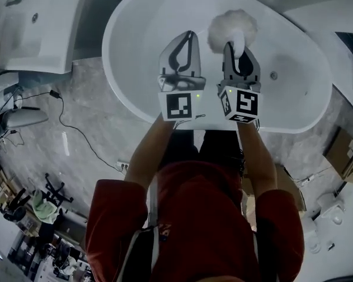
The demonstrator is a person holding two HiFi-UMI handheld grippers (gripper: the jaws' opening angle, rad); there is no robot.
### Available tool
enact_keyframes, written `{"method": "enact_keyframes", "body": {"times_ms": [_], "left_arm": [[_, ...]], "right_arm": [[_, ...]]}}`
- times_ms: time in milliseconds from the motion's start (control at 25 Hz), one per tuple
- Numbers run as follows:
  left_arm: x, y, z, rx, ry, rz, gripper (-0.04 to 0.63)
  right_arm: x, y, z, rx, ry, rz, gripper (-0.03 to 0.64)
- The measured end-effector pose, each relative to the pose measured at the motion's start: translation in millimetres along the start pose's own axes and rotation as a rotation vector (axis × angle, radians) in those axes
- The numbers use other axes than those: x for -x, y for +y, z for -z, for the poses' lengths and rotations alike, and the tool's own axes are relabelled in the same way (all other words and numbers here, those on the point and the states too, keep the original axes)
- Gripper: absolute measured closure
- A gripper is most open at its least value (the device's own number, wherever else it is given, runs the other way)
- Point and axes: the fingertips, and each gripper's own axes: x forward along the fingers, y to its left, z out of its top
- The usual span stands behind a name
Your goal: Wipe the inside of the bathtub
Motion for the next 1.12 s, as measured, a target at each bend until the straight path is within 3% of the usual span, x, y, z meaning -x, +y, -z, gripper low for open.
{"method": "enact_keyframes", "body": {"times_ms": [280,520,680,800,880,1000,1120], "left_arm": [[-22,7,93,0.037,0.043,-0.103,0.578],[-28,3,194,0.011,0.103,-0.143,0.578],[-41,-7,238,-0.012,0.126,-0.153,0.578],[-63,12,275,-0.006,0.131,-0.157,0.579],[-82,27,327,0.009,0.146,-0.158,0.580],[-108,16,396,0.026,0.174,-0.156,0.578],[-117,1,403,0.025,0.176,-0.152,0.578]], "right_arm": [[-61,-34,102,-0.075,0.081,-0.032,0.523],[-104,-54,203,-0.009,0.103,-0.063,0.523],[-121,-70,254,0.005,0.136,-0.070,0.523],[-161,-70,286,0.041,0.145,-0.065,0.523],[-202,-75,333,0.048,0.165,-0.056,0.523],[-240,-107,402,0.064,0.204,-0.046,0.523],[-252,-124,415,0.098,0.213,-0.052,0.523]]}}
